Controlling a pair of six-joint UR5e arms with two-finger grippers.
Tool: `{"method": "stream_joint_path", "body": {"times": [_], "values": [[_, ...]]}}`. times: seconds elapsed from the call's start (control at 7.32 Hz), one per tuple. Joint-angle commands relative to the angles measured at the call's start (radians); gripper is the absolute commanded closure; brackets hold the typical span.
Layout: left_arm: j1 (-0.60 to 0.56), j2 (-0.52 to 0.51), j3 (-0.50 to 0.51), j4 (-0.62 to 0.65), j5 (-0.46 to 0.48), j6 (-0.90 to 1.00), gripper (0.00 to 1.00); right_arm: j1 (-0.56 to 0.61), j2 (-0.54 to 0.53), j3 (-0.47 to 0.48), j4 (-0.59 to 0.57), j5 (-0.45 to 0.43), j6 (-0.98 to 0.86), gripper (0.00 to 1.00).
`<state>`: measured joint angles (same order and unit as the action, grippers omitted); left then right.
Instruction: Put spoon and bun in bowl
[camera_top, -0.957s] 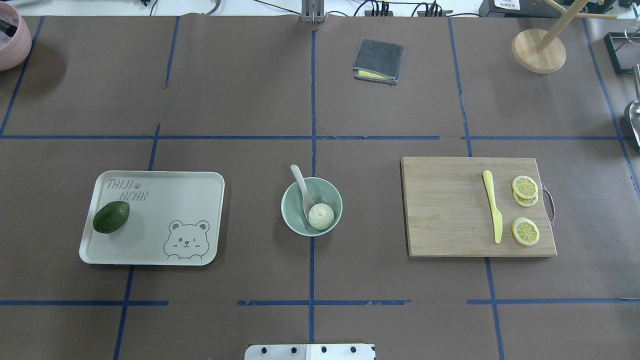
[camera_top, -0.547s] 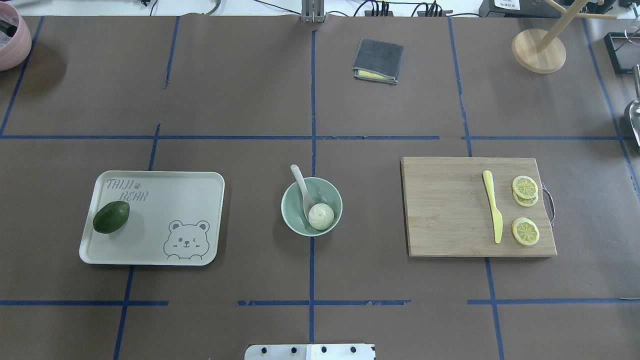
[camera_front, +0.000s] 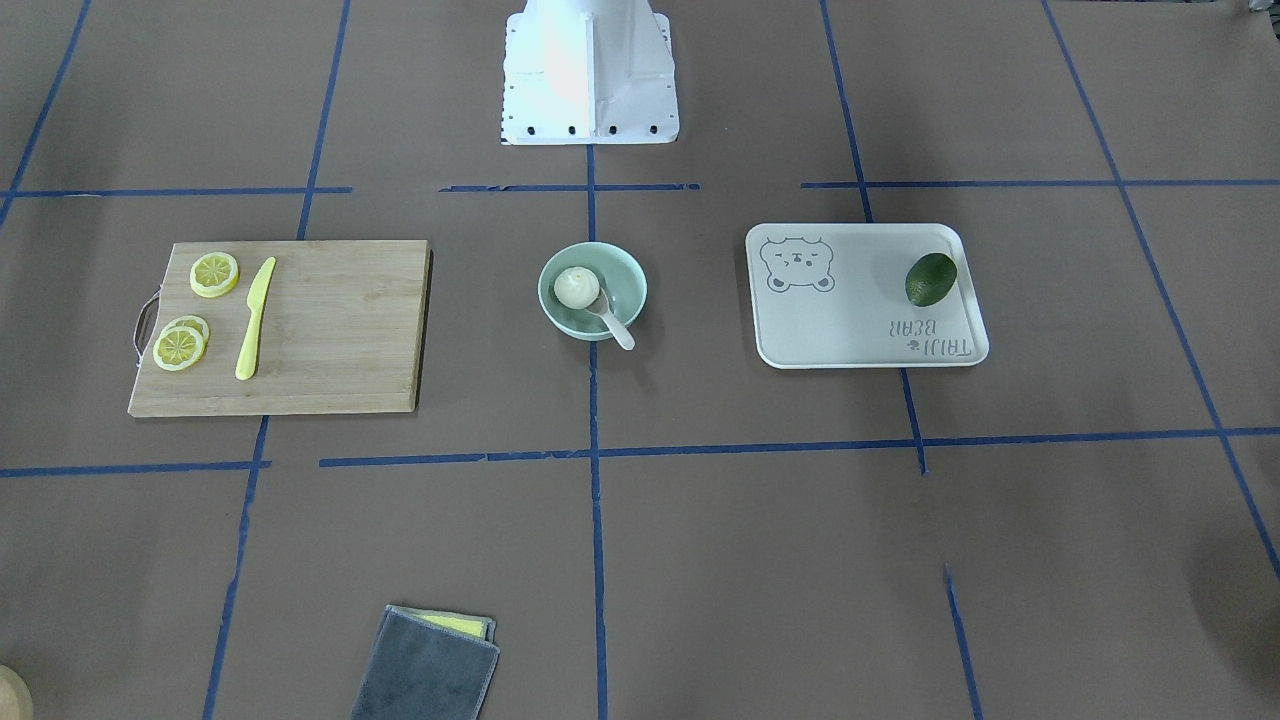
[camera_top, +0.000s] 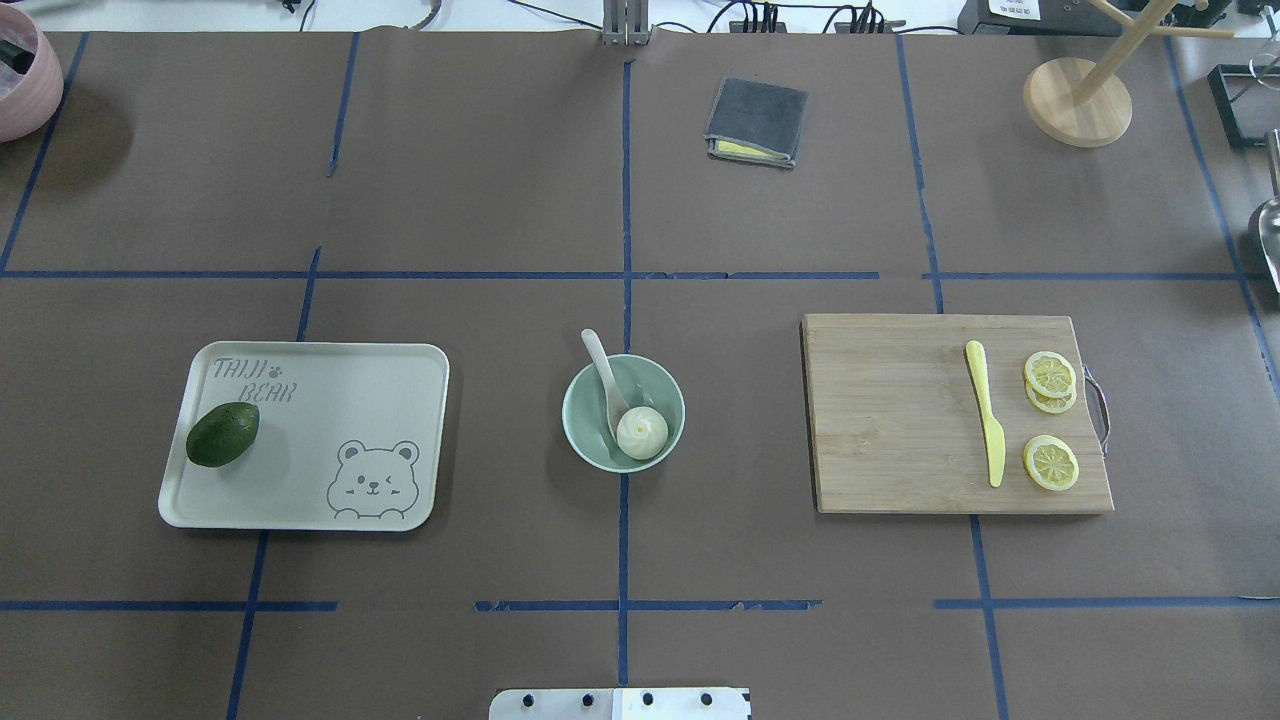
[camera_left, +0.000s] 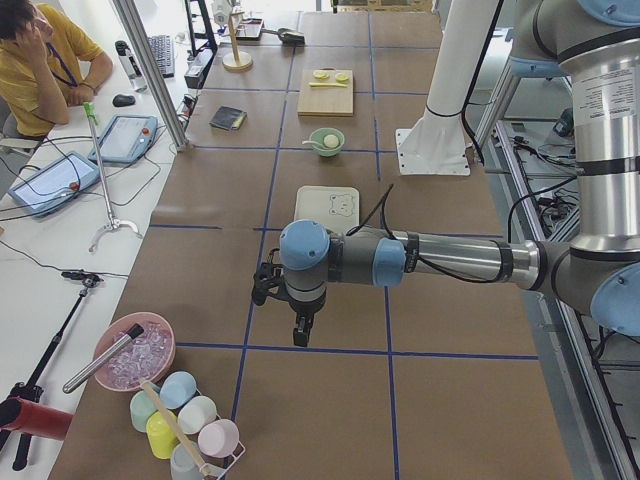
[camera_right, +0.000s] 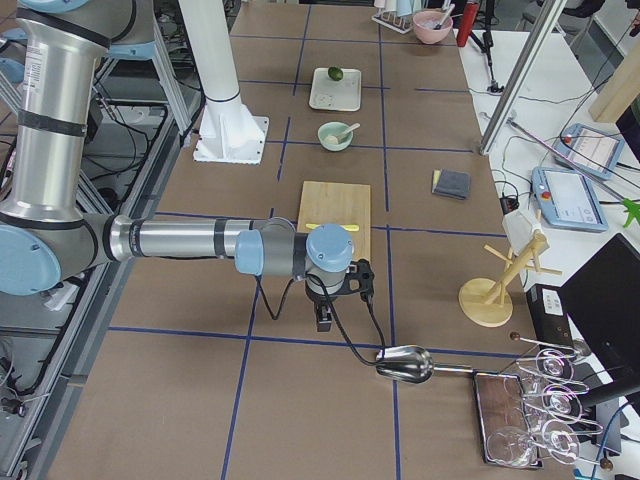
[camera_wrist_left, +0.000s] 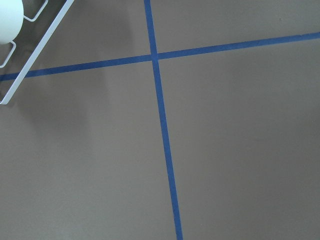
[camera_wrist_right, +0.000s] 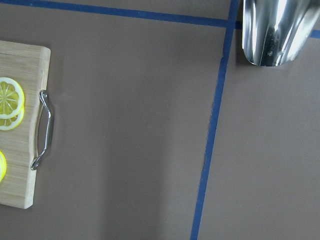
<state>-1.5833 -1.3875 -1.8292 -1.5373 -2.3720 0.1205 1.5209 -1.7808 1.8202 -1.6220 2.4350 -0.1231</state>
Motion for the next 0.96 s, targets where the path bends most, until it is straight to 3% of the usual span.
{"method": "stream_joint_path", "body": {"times": [0.0, 0.82], "values": [[-0.012, 0.001, 0.002, 0.002, -0.006, 0.002, 0.00, 0.018, 0.061, 0.005, -0.012, -0.036, 0.000, 0.00], [-0.014, 0.007, 0.007, 0.003, 0.002, -0.001, 0.00, 0.016, -0.015, -0.013, 0.002, -0.034, -0.015, 0.00]]}}
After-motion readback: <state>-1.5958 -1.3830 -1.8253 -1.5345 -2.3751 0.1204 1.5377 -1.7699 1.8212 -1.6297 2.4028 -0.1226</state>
